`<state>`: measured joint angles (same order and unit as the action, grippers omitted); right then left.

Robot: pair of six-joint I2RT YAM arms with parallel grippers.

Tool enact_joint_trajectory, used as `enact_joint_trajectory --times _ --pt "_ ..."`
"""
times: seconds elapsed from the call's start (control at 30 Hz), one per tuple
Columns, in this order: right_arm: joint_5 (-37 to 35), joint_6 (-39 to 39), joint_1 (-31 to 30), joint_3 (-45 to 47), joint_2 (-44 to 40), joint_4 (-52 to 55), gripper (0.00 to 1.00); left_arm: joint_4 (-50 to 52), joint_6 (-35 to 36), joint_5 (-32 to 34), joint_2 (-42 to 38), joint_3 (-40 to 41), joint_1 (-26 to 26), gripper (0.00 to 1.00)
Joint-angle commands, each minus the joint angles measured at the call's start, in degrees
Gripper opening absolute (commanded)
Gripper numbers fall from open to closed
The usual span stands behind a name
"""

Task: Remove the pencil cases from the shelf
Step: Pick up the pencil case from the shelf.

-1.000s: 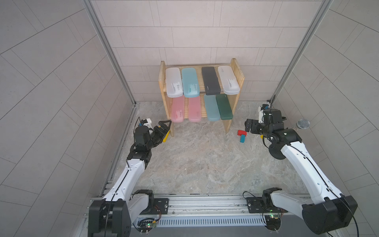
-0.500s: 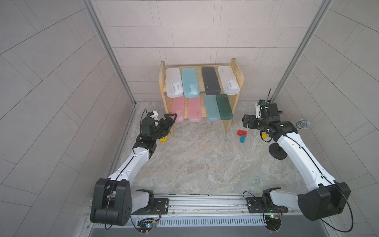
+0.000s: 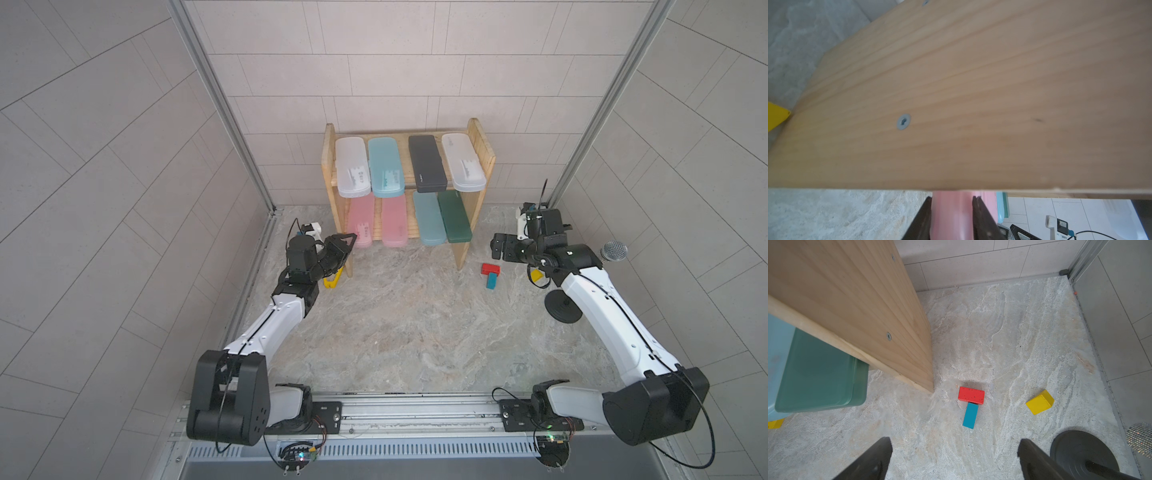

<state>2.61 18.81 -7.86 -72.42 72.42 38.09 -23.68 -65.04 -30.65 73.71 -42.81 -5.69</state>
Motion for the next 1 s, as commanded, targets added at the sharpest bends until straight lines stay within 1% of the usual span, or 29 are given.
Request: enact_joint_trajectory --times 0.0,0.1,0.33,0.43,0.5,0.57,0.67,0.77,0.8,0.87,0.97 --pt "0.6 -0.5 -0.1 -0.3 -2.0 1.8 0.98 0.1 0.9 0.2 -1.2 1.4 -0.3 0.17" --pt "1.2 -0.5 -0.1 -0.3 -2.6 1.9 0.98 0.2 1.2 -0.1 -2.6 2.8 -0.3 0.00" --pt "3.6 0.8 -1.2 0.4 -5.5 2.1 0.98 4.3 6.6 -2.2 -7.9 6.8 -0.3 0.00" --pt "5.1 3.4 -3.0 2.1 -7.8 1.5 0.98 8.5 11.6 -2.8 -11.6 8.5 -0.3 0.00" --pt "6.1 5.8 -5.1 3.7 -9.7 0.8 0.99 9.5 14.7 -3.3 -15.2 10.4 -0.3 0.00" --pt "6.5 9.1 -8.5 5.5 -11.6 -0.2 0.99 9.5 17.7 -4.3 -19.7 12.9 -0.4 0.00" --pt "7.4 15.2 -14.8 8.5 -13.2 -4.0 1.00 9.4 20.4 -9.6 -20.9 15.0 -0.7 0.00" --pt "8.4 21.8 -20.9 11.2 -13.0 -10.1 1.00 7.1 22.9 -11.5 -23.0 17.8 -2.8 0.00" --pt "8.7 23.7 -22.3 11.8 -12.6 -12.2 1.00 7.2 23.2 -11.1 -23.4 18.0 -3.6 0.00" --pt "8.9 27.2 -25.1 12.5 -11.4 -16.7 1.00 8.1 26.8 -9.7 -24.3 17.6 -5.6 0.00" --pt "9.3 29.0 -28.7 11.0 -8.3 -20.7 1.00 13.9 33.2 -5.3 -28.7 16.8 -8.8 0.00"
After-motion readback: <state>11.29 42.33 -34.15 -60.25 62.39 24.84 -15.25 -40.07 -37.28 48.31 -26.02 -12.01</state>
